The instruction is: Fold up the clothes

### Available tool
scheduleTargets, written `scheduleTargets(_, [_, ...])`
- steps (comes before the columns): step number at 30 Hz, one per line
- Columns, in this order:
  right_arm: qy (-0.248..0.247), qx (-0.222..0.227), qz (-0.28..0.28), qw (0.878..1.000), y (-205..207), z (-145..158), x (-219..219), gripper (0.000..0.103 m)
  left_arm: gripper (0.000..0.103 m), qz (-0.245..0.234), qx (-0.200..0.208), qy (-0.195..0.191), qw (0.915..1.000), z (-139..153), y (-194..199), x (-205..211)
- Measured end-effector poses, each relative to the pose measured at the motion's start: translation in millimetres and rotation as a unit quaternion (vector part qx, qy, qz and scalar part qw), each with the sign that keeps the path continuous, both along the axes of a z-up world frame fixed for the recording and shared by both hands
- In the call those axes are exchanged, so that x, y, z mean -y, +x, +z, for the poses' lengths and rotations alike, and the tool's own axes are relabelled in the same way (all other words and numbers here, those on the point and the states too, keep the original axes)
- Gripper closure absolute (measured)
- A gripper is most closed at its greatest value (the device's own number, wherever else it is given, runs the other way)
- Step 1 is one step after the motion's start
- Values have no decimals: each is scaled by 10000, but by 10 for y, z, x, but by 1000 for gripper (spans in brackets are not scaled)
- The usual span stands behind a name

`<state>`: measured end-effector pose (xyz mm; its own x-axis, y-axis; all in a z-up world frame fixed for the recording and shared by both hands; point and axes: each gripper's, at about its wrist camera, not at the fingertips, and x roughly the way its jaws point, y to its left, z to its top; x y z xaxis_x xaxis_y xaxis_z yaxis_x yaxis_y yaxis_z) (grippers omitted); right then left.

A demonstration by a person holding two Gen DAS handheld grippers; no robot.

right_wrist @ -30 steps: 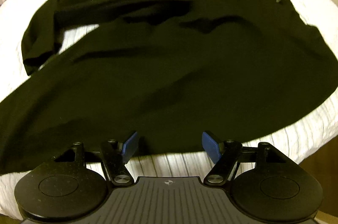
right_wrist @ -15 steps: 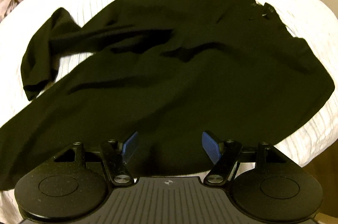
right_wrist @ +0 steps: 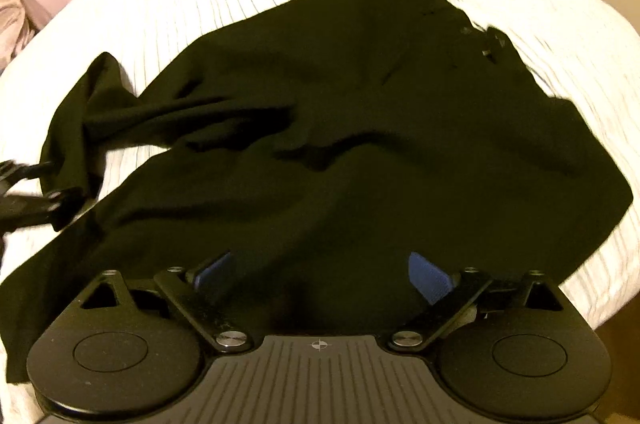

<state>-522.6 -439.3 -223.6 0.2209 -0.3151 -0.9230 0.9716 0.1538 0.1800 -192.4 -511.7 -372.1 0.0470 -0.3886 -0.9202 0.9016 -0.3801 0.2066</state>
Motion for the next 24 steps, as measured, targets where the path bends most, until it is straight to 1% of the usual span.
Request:
scheduleTargets(1, [-4,2,30,10000,-9,-10,23,7,46,77,60,186,9998,-82,23,71])
scheduleTargets(2, [24,27,38,10000,-27,-32,49,7,64,103,81,287,9995,-112,66,94])
scheduleTargets(3, [70,55,30,10000,-47,-57,74,7,74,97,150,336,9993,-96,121,98])
scheduleTargets(4, [114,69,9,9999,-66,-79,96,7,87,55,275,272,9992,-34,185,72])
scheduleTargets(6, [164,91,-22,9998,-91,-107,132,7,90,-95,519,11,9986,203,388,-48])
scheduleTargets(8, [177,109,-45,9998,-98,-119,163,7,92,-88,691,-113,9975,464,708,-160])
scheduleTargets(11, [189,228,-54,9995,-49,-125,197,7,94,399,443,-158,9981,912,1397,-206])
scheduleTargets(12, [190,272,-28,9994,-14,-129,209,7,94,508,541,-207,9970,1047,1608,-219])
scheduleTargets(15, [178,376,169,9990,151,-148,249,7,95,561,888,-357,9938,1482,2056,-312])
scheduleTargets(18, [129,498,370,9980,373,-137,269,7,95,512,1325,-426,9889,1874,2322,-482])
scheduleTargets(19, [113,538,436,9975,455,-130,273,7,95,446,1515,-515,9861,1996,2374,-568])
scheduleTargets(20, [95,574,504,9970,535,-124,277,7,95,374,1671,-547,9837,2066,2384,-601])
scheduleTargets(23, [53,650,704,9954,749,-113,296,7,95,133,1961,-412,9796,2184,2396,-784])
scheduleTargets(24, [51,683,746,9949,810,-114,305,7,95,60,1990,-329,9794,2161,2386,-846])
